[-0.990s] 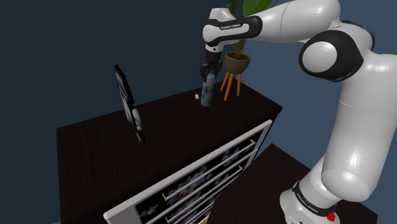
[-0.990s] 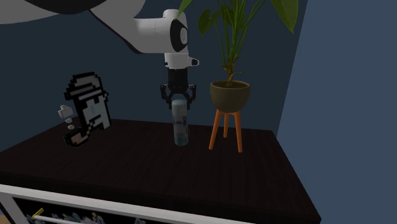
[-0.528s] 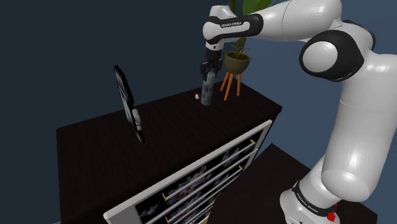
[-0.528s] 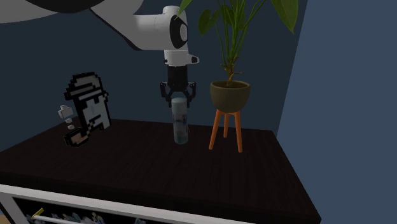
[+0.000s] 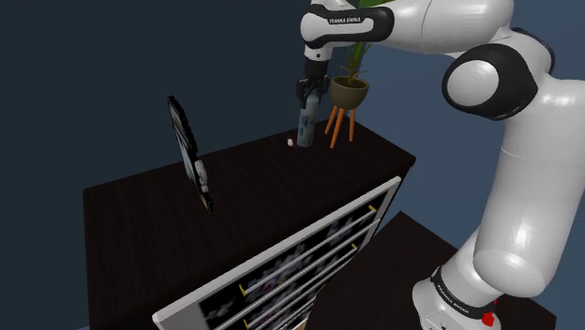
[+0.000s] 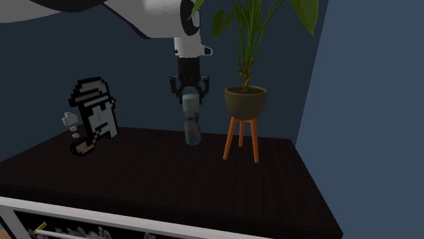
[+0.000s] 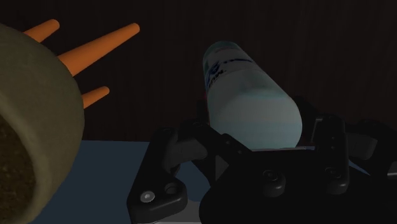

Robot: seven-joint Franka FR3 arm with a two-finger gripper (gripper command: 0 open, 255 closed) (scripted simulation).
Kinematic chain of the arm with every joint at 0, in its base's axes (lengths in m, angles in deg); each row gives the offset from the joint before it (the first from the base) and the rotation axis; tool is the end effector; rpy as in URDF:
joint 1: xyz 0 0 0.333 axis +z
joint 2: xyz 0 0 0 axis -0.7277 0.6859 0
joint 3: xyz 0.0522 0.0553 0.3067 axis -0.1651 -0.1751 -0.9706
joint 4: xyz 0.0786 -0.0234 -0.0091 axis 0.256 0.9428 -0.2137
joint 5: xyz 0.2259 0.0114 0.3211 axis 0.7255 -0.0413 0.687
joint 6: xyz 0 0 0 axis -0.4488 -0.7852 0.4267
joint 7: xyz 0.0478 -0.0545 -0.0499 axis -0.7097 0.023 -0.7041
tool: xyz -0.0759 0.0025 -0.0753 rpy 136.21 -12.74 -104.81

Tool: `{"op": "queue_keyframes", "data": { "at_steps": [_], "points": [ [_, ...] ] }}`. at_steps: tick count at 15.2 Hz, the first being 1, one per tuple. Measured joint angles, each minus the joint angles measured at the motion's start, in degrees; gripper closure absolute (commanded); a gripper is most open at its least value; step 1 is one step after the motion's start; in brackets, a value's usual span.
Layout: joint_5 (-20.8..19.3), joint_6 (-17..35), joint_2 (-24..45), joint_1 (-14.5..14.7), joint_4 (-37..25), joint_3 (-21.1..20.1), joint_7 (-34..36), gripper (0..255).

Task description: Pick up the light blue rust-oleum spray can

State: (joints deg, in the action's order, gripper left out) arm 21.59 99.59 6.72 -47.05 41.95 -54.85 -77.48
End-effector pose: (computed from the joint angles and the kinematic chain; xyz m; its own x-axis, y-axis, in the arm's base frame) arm 0.6644 -0.0767 0.4993 0.9995 -0.0317 0.0013 -0.0317 -0.9995 0.0010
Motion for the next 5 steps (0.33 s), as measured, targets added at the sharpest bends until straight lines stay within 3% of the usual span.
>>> {"op": "queue_keyframes", "data": {
  "at_steps": [5],
  "points": [
    [0.02, -3.74, 0.3, -0.11, -4.06, 0.02, 0.06, 255]
  ]
}}
